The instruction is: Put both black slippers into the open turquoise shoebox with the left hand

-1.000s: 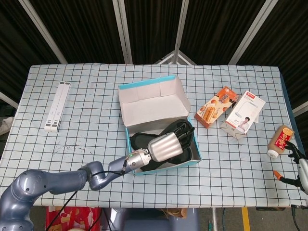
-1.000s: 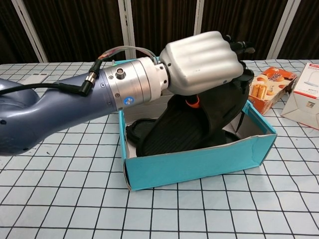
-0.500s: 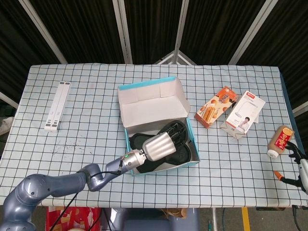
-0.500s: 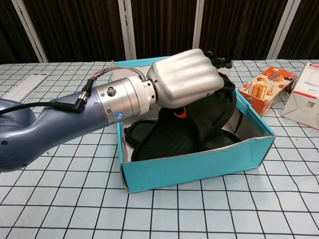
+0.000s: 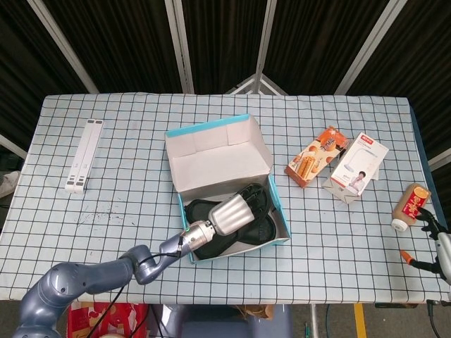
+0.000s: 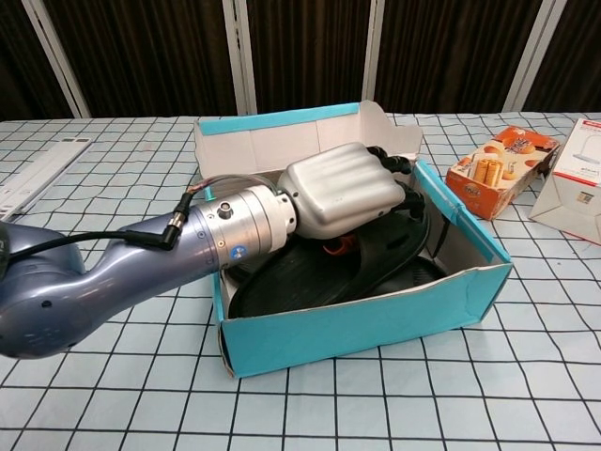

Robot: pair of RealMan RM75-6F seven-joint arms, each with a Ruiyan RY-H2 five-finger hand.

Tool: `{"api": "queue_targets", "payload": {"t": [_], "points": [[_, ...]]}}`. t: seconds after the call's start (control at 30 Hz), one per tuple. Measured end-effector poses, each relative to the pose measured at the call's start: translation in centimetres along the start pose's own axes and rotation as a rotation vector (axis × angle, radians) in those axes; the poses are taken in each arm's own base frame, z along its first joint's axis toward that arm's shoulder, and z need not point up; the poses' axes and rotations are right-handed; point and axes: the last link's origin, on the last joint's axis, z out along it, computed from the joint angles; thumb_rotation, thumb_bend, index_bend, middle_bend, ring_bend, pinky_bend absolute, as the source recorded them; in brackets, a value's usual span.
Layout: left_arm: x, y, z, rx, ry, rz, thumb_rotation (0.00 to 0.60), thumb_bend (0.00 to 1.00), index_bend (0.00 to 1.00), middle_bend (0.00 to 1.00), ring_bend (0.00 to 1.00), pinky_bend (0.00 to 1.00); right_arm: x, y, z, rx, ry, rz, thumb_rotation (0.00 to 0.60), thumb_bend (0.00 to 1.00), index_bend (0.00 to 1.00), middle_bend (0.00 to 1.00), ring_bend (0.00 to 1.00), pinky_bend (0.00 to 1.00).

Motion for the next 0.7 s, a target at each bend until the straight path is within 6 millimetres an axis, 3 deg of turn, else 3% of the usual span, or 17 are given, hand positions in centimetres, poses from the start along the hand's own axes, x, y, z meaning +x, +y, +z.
{"api": "queue_targets", "payload": {"t": [0.7], "points": [[-2.7,-0.3,-0.5,0.067,-0.098,-0.073,0.6,0.43,0.18,0.53,0.15,0.19,0.0,-0.1,0.0,0.005,0.002,-0.001,0.6,0.23,0.12,0.24,0.32,0.33]]}}
